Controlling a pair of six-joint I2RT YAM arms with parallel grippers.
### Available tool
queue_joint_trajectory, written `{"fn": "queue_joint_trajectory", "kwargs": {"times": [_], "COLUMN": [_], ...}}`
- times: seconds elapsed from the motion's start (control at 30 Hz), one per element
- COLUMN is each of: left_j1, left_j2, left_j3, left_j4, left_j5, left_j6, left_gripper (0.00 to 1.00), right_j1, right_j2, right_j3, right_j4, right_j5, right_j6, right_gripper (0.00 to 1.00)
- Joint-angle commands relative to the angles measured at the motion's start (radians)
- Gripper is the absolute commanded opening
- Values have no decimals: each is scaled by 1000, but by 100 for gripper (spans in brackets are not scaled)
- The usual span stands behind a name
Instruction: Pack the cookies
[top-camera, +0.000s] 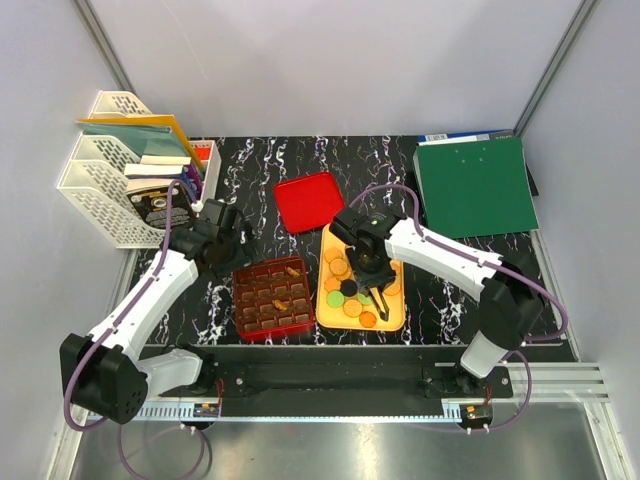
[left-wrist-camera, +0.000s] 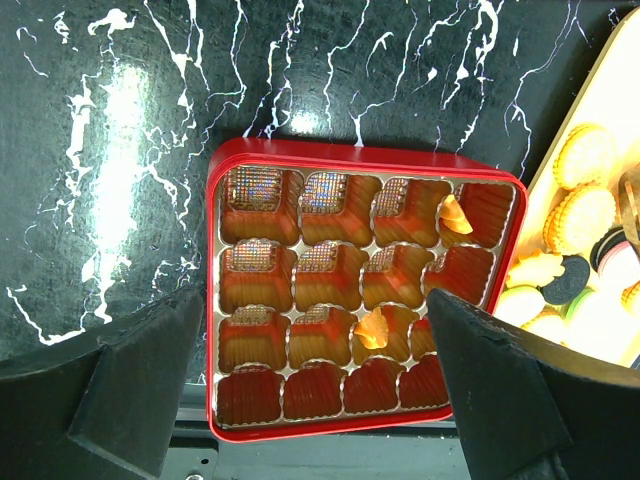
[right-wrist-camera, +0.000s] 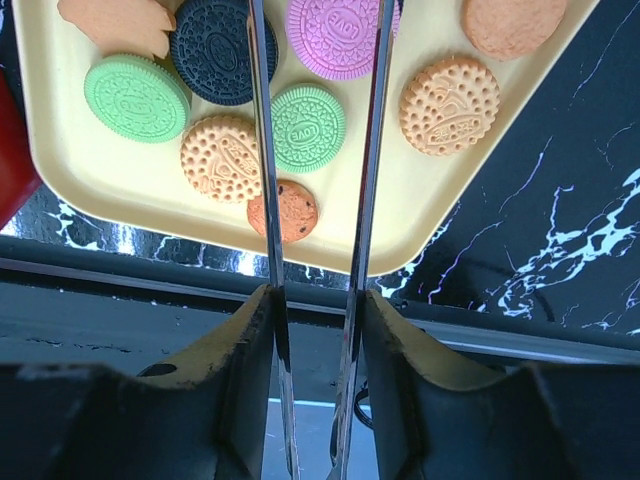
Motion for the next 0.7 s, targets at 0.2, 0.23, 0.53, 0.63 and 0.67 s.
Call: {"fn": "queue_joint_trajectory", "kwargs": {"times": [0.2,0.23,0.53,0.63,0.67], "left_j1": [7,7,5,5,7], "left_j2": [-9,-9,-19,-16,-14], "left_j3": [1,3,-7,-5,-4], "left_j4": [32,32,34,37,35], "left_j5": [24,26,26,29,30], "left_j6": [9,9,5,5,5], "left_gripper": [99,99,99,99,99], "right_j1": [2,5,5,5,5], "right_j2": [-19,-15,-4,-1,1], "right_j3": [44,46,104,112,113], "right_j4": [-36,-36,-97,-111,-116], "right_j5": [1,-6,-55,-52,-52], "right_j6": [-3,-3,-24,-32,-33], "right_gripper": [46,47,52,49,46]}}
